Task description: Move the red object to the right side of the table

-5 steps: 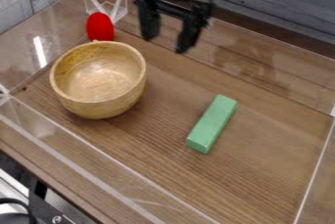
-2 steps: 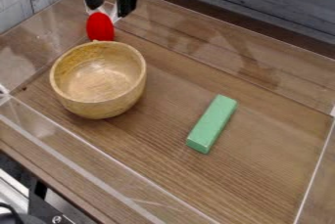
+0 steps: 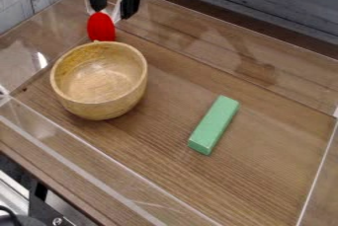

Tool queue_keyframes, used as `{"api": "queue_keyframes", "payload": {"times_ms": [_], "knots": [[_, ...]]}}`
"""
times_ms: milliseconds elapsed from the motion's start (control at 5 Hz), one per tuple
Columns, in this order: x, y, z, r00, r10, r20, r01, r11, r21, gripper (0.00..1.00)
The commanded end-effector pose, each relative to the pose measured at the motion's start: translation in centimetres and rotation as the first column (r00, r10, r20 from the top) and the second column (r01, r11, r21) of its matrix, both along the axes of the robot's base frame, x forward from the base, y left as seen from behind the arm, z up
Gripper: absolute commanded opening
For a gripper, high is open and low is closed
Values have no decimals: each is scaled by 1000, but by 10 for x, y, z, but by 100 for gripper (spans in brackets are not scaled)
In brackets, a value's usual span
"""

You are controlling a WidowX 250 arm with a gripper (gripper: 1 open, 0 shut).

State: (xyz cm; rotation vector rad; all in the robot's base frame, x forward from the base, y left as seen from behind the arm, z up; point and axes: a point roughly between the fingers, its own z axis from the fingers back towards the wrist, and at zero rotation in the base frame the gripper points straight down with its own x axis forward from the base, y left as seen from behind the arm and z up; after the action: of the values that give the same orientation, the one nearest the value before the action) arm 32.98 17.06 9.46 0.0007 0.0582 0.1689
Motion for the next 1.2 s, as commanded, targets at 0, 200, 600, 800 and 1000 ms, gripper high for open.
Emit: {"api": "queue_keyframes", "payload": {"times_ms": [0,200,600,800,1000], "knots": [[11,19,16,998,-3,64,0,999,43,100],[17,29,10,998,0,62,-3,999,48,100],[22,41,1,998,-8,57,4,998,58,100],[23,45,-1,998,-11,59,8,998,62,100],[24,45,-3,998,-21,60,17,998,66,100]]}}
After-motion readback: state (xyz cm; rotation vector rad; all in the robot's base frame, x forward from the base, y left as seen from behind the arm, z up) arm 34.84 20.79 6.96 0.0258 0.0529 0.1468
